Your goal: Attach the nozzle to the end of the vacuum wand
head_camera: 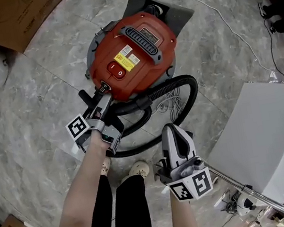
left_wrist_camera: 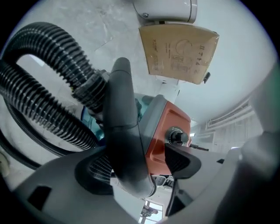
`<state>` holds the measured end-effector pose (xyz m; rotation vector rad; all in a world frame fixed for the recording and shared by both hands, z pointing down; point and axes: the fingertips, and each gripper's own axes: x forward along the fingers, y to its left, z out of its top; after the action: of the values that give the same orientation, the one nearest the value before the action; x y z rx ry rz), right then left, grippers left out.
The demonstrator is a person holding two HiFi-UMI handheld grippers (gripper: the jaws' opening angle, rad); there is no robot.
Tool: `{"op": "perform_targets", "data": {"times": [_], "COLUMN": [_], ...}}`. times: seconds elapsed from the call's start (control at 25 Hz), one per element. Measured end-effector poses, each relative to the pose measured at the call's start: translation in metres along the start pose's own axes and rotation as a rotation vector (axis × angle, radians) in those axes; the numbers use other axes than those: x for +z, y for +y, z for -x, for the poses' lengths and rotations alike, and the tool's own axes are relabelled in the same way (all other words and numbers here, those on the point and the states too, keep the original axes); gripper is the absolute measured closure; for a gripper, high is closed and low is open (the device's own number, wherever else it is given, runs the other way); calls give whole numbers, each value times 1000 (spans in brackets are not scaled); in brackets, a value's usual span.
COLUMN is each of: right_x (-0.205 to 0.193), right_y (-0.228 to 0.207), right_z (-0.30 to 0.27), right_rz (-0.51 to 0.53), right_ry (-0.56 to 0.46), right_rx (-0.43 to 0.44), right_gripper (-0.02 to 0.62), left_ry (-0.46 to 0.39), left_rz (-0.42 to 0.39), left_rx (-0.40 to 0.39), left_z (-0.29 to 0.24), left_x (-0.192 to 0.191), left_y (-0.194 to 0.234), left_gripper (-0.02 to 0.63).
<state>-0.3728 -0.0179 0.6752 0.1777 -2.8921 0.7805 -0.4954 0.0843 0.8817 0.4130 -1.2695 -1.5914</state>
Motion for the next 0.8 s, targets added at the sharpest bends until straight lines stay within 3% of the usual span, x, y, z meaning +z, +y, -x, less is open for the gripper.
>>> {"op": "perform_targets", "data": {"times": [0.12,0.16,0.24,0.36,0.56,0.8], "right_x": [-1,-1,0,1,4,12], "right_y": [-3,-4,-2,3,6,18], "right_z": [4,5,4,2,6,15], "right_rz": [-18,-22,-26,-17,-17,-27], "right_ry": [-5,-6,-10,-11,-17,-31], "right_rx": [-18,-22,-26,-21,-32,-49], "right_gripper": [580,580,580,580,580,580], "left_ry": [9,-2,-21,-25,-15,70], "left_rz": [-40,-48,-45,-64,-184,-414], "left_rx": [1,6,-2,-31,-87,-130], "left_z": [-1,1,5,11,24,50], "left_x": [-2,-2,-2,-6,-19,-46], "left_y": [-7,-6,-7,-11,-27,-59], "left_gripper": [304,403,446,454,463,466]}}
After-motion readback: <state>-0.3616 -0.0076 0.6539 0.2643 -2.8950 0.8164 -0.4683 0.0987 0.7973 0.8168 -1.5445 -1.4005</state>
